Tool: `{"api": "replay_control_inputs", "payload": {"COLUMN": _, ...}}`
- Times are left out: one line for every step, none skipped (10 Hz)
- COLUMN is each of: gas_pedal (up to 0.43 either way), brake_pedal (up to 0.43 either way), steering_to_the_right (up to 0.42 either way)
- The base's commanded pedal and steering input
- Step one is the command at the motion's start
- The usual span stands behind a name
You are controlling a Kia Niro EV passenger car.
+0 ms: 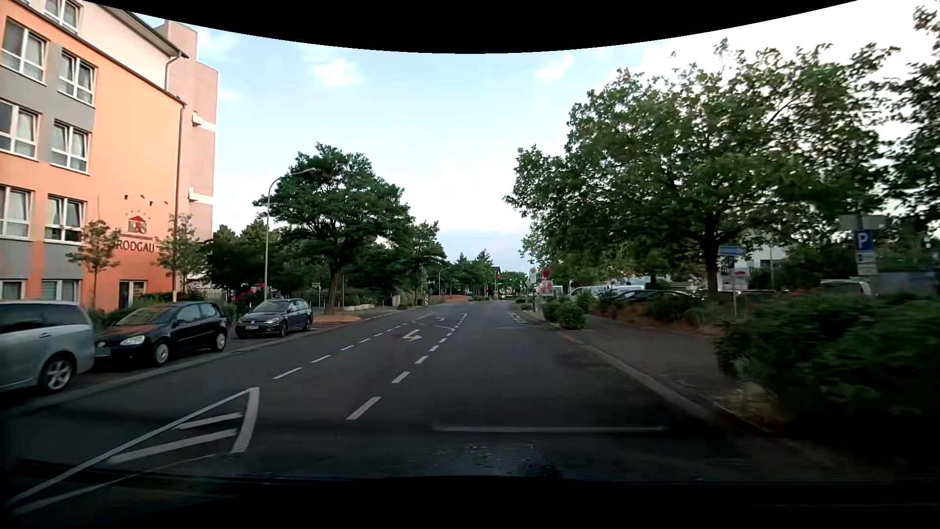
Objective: Follow the waypoints while adhering to traffic rules and regulations
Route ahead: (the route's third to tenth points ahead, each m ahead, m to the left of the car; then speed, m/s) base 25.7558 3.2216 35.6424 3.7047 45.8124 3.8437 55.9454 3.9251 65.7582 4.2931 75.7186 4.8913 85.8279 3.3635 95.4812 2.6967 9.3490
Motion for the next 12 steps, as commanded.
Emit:
{"api": "replay_control_inputs", "payload": {"gas_pedal": 0.039, "brake_pedal": 0.0, "steering_to_the_right": -0.005}}
{"api": "replay_control_inputs", "payload": {"gas_pedal": 0.039, "brake_pedal": 0.0, "steering_to_the_right": -0.004}}
{"api": "replay_control_inputs", "payload": {"gas_pedal": 0.039, "brake_pedal": 0.0, "steering_to_the_right": -0.005}}
{"api": "replay_control_inputs", "payload": {"gas_pedal": 0.039, "brake_pedal": 0.0, "steering_to_the_right": -0.005}}
{"api": "replay_control_inputs", "payload": {"gas_pedal": 0.039, "brake_pedal": 0.0, "steering_to_the_right": -0.005}}
{"api": "replay_control_inputs", "payload": {"gas_pedal": 0.039, "brake_pedal": 0.0, "steering_to_the_right": -0.005}}
{"api": "replay_control_inputs", "payload": {"gas_pedal": 0.039, "brake_pedal": 0.0, "steering_to_the_right": -0.005}}
{"api": "replay_control_inputs", "payload": {"gas_pedal": 0.039, "brake_pedal": 0.0, "steering_to_the_right": -0.005}}
{"api": "replay_control_inputs", "payload": {"gas_pedal": 0.039, "brake_pedal": 0.0, "steering_to_the_right": -0.005}}
{"api": "replay_control_inputs", "payload": {"gas_pedal": 0.039, "brake_pedal": 0.0, "steering_to_the_right": -0.005}}
{"api": "replay_control_inputs", "payload": {"gas_pedal": 0.039, "brake_pedal": 0.0, "steering_to_the_right": -0.005}}
{"api": "replay_control_inputs", "payload": {"gas_pedal": 0.039, "brake_pedal": 0.0, "steering_to_the_right": -0.005}}
